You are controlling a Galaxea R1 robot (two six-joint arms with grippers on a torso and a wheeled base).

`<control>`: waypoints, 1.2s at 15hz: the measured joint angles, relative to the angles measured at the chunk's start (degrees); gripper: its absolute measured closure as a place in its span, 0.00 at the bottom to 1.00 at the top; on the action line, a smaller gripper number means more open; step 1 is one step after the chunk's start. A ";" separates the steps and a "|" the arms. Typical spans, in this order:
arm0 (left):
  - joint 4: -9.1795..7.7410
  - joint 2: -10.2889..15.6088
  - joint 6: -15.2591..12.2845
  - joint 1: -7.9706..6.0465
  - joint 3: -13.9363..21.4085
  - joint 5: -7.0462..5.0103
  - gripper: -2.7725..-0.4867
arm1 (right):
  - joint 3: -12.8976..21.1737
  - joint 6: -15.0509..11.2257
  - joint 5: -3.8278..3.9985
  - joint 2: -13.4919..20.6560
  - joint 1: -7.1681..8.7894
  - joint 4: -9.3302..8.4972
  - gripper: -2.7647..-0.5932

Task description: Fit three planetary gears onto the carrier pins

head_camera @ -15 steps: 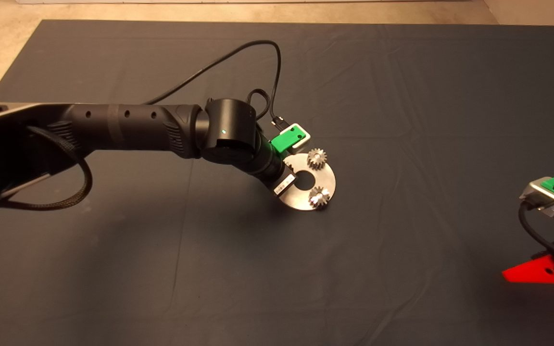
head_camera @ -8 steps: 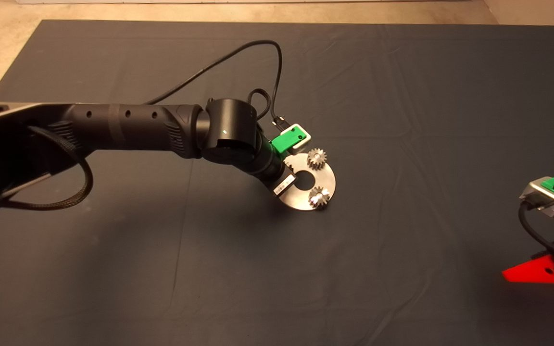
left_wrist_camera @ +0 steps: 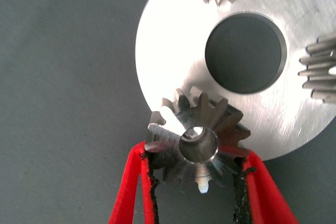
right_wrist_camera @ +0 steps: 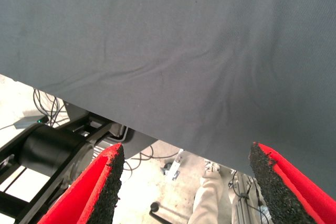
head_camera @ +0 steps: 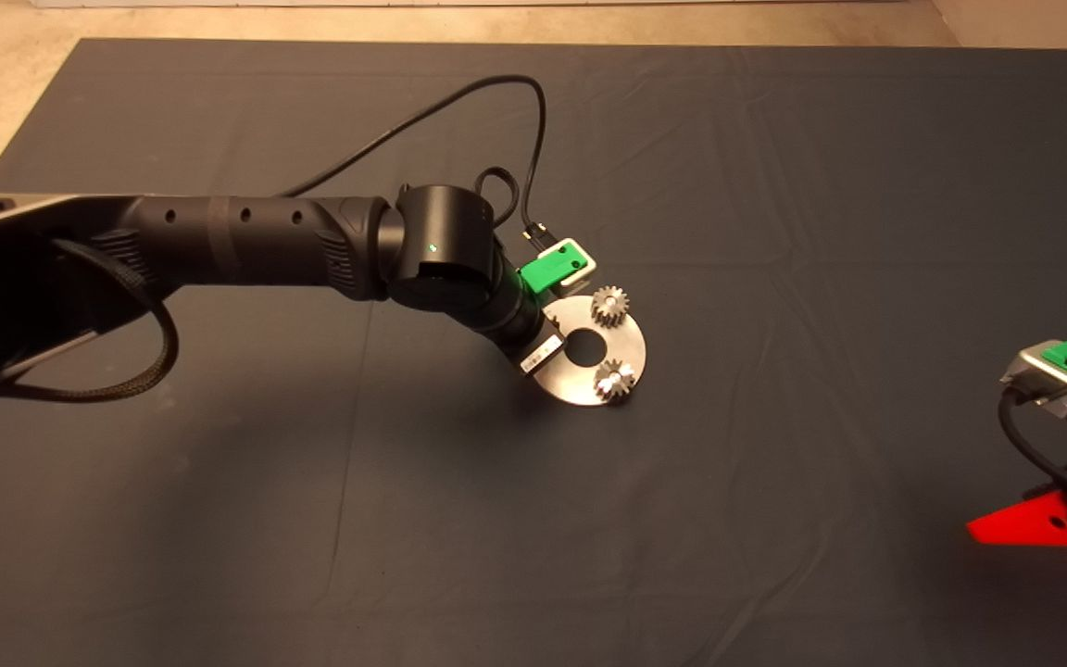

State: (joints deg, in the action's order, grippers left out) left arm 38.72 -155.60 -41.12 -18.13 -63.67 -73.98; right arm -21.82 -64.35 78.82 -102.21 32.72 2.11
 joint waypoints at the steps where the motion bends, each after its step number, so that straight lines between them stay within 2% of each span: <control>1: -0.16 -0.02 0.05 -0.02 -0.07 -0.01 0.96 | 0.00 0.00 -0.02 -0.01 0.01 0.00 0.46; 4: -1.60 -0.02 0.50 -0.89 -0.33 -0.77 0.96 | 0.00 0.00 -0.02 0.00 0.01 0.01 0.46; 7: -1.68 0.04 0.50 -1.08 -0.35 -1.23 0.96 | 0.00 0.00 -0.05 0.00 0.00 0.00 0.46; 14: -1.84 -0.11 0.50 -1.11 -0.35 -1.43 0.96 | 0.00 0.00 -0.05 0.00 0.00 0.00 0.46; 16: -2.28 -0.11 0.49 -1.11 -0.35 -1.29 0.96 | 0.00 0.05 -0.02 0.00 0.00 0.00 0.46; 18: -3.02 -0.11 0.49 -1.08 -0.35 -0.40 0.96 | 0.00 0.20 -0.02 0.00 0.00 0.00 0.46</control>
State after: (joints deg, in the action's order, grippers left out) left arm 35.70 -155.71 -40.63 -19.21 -64.02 -74.39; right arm -21.82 -64.16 78.80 -102.21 32.72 2.11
